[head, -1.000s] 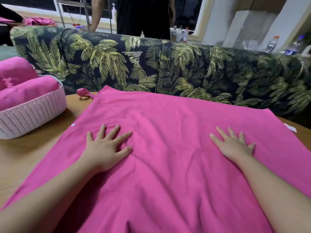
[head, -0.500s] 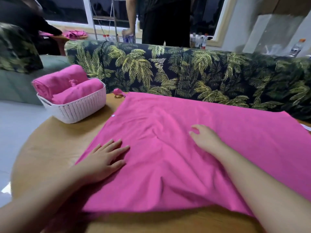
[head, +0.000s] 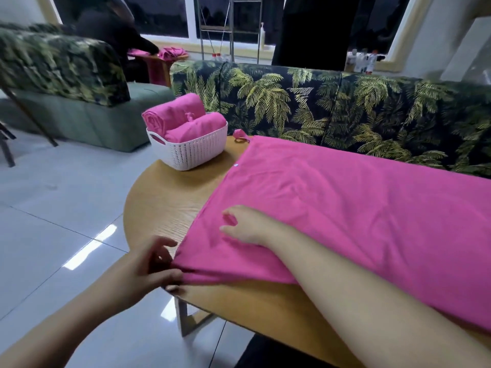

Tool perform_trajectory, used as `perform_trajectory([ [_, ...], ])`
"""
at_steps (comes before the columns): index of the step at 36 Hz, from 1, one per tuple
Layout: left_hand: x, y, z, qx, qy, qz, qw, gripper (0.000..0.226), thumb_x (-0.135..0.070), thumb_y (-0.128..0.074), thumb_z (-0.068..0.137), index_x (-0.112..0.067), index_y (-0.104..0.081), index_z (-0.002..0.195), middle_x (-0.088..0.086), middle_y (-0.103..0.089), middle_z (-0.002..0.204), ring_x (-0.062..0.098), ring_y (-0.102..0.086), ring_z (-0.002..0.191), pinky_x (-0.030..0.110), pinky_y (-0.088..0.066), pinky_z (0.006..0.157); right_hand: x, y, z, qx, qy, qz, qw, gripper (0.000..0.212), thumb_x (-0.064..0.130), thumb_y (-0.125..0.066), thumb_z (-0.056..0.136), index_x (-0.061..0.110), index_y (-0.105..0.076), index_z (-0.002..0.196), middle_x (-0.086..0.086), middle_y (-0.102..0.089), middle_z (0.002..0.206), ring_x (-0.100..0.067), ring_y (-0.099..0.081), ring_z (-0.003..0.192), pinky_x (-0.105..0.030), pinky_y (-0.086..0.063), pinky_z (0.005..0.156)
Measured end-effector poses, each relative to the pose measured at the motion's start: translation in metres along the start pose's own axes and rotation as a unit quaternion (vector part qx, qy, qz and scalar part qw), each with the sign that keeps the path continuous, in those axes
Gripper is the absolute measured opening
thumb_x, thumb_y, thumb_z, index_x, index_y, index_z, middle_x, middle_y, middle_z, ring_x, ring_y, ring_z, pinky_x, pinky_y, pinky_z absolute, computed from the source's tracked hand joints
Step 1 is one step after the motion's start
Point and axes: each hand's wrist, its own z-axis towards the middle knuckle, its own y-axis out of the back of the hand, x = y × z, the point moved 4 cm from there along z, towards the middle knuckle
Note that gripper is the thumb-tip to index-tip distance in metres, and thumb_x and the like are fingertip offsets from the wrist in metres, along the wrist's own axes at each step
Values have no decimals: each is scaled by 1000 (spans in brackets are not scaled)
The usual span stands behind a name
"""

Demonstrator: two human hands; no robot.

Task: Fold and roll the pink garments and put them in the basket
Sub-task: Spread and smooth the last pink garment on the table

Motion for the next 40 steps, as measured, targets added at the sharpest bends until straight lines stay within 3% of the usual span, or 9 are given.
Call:
perform_trajectory([
  [5, 1, 3, -10, -25, -27, 16, 999, 60, -84, -62, 54, -54, -49, 104, -17, -61, 90, 4, -59, 77, 9, -43, 65, 3, -9, -4, -30, 25, -61, 997, 57, 42, -50, 96, 17, -38, 146, -4, -31, 155, -20, -25, 143, -31, -18, 117],
  [9, -3, 0, -14, -55, -26, -11, 998, 45, -61, -71, 62, -59, -51, 102, -20, -64, 92, 2, -59, 85, 8, -42, 71, 2, -8, -5, -31, 27, -49, 998, 58, 42, -51, 96, 19, -37, 147, -2, -30, 156, -18, -23, 144, -30, -17, 117],
  [13, -12, -5, -15, -64, -26, -95, 993, 46, -8, -72, 82, -50, -58, 93, -14, -67, 82, 1, -61, 73, 7, -44, 66, 2, -8, -4, -31, 28, -50, 998, 58, 41, -53, 95, 18, -38, 147, -2, -31, 155, -17, -24, 144, -29, -17, 117],
  [20, -15, -11, -13, -110, -11, -275, 955, 24, 0, -60, 90, -25, -61, 91, -4, -62, 73, 15, -60, 73, 17, -47, 64, 1, -10, -5, -36, 28, -47, 998, 57, 40, -52, 95, 19, -38, 146, -1, -30, 155, -16, -23, 144, -29, -17, 117],
  [22, -16, -13, -12, -90, -2, -316, 945, 35, -28, -78, 78, -17, -57, 103, -6, -62, 79, 17, -63, 78, 17, -49, 66, 1, -10, -4, -36, 26, -46, 998, 57, 41, -52, 95, 20, -38, 147, -1, -30, 156, -16, -23, 144, -29, -17, 118],
  [24, -13, -18, -11, -36, 12, -328, 944, 74, -51, -87, 56, -20, -52, 114, -10, -66, 93, 13, -68, 87, 18, -53, 70, 0, -11, -4, -35, 24, -46, 998, 57, 41, -52, 95, 20, -38, 147, -1, -29, 156, -17, -23, 144, -30, -18, 118],
  [31, -14, -25, -14, -37, -34, -169, 984, 70, -13, -70, 84, -73, -40, 104, -14, -53, 117, 7, -62, 96, 13, -50, 75, -3, -15, -1, -38, 22, -37, 998, 58, 43, -52, 95, 22, -37, 147, -1, -29, 156, -19, -22, 144, -34, -18, 118],
  [34, -28, -31, -11, -26, -40, -244, 969, 71, -2, -65, 87, -68, -47, 103, -14, -54, 116, 8, -67, 92, 17, -52, 71, -4, -15, -1, -42, 23, -34, 998, 58, 43, -52, 95, 21, -37, 147, -2, -29, 156, -19, -21, 145, -35, -17, 119],
  [40, -31, -27, -4, -86, -55, -248, 963, 48, -23, -58, 84, -64, -46, 107, -16, -59, 104, 11, -68, 83, 20, -50, 72, -7, -16, 0, -48, 34, -28, 998, 59, 42, -54, 94, 21, -38, 146, -3, -30, 156, -19, -21, 145, -34, -17, 118],
])
